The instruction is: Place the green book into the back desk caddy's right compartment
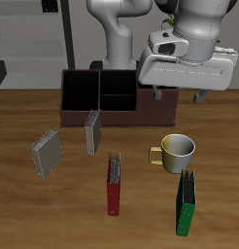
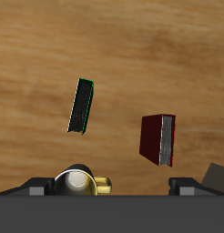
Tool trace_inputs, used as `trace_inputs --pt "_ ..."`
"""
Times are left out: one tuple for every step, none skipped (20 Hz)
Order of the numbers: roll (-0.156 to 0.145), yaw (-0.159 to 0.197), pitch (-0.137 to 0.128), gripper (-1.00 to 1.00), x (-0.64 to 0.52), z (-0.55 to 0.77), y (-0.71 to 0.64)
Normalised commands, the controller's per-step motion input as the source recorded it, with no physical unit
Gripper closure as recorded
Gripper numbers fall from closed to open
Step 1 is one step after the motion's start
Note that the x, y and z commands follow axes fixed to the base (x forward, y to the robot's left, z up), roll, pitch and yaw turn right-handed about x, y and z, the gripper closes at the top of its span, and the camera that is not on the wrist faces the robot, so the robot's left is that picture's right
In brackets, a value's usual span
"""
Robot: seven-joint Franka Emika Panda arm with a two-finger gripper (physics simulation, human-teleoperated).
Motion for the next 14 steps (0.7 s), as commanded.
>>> trace_inputs --pt "0.046 0.014 -0.052 -1.0 0.29 -0.06 0.21" --pt "0.011 0.017 -0.043 -1.0 0.32 -0.06 0.15" --pt "0.057 -0.014 -0.02 -1.0 0.31 -0.11 0.24" --pt "0.004 0.12 -0.067 -1.0 0.31 -0.1 0.16" --pt "0.065 -0.056 0.01 -1.0 0.35 -0.17 0.2" --pt "0.0 0.0 0.0 -1.0 -0.19 0.02 0.0" --pt "0.081 0.061 0.009 -1.0 0.38 -0.2 0.24" --pt "-0.035 -0.01 -0.044 -1.0 0.27 -0.16 0.06" --pt "0.075 -0.047 -0.043 -1.0 0.32 -0.21 0.17" --pt "0.004 0.045 -0.007 -1.0 0.08 -0.13 0.05" --pt "-0.039 -0.062 -0.015 -1.0 0.55 -0.43 -0.01" --pt "0.09 -0.051 0.001 -1.0 0.32 -0.38 0.1" --pt "0.003 -0.008 0.008 -1.0 0.3 -0.41 -0.04" --pt "0.087 -0.144 -0.074 -1.0 0.22 -0.41 0.08"
